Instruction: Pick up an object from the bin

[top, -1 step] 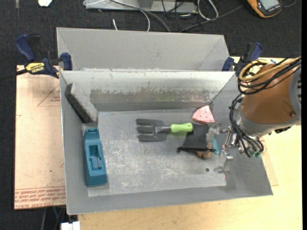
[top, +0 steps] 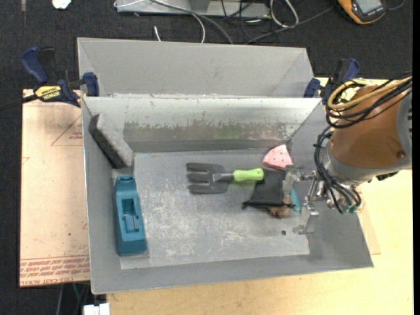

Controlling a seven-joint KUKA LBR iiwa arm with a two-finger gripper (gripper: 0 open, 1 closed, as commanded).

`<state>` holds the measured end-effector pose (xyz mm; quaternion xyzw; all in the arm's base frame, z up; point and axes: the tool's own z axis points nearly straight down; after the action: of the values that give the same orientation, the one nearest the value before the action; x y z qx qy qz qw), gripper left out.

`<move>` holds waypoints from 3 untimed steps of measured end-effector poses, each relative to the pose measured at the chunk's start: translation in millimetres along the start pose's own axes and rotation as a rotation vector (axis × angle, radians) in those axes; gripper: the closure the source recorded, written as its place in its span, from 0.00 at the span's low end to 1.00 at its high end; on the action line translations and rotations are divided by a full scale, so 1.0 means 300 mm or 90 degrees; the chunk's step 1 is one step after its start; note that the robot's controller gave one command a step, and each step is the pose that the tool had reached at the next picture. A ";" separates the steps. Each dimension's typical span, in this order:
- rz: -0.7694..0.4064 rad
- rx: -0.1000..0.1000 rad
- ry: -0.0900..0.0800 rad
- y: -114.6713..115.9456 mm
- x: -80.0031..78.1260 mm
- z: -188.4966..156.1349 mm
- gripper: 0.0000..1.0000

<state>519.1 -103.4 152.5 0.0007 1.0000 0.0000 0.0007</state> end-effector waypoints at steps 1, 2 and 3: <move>0.057 -0.001 -0.001 0.083 -0.033 0.263 0.00; 0.045 0.000 -0.008 0.141 -0.152 0.269 0.00; 0.058 -0.003 -0.006 0.091 -0.164 0.265 0.00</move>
Offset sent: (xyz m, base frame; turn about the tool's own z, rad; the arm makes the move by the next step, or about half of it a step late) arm 0.0447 0.0417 -0.0803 0.0721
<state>568.5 -76.1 72.9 0.0462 0.9989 0.0021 0.0051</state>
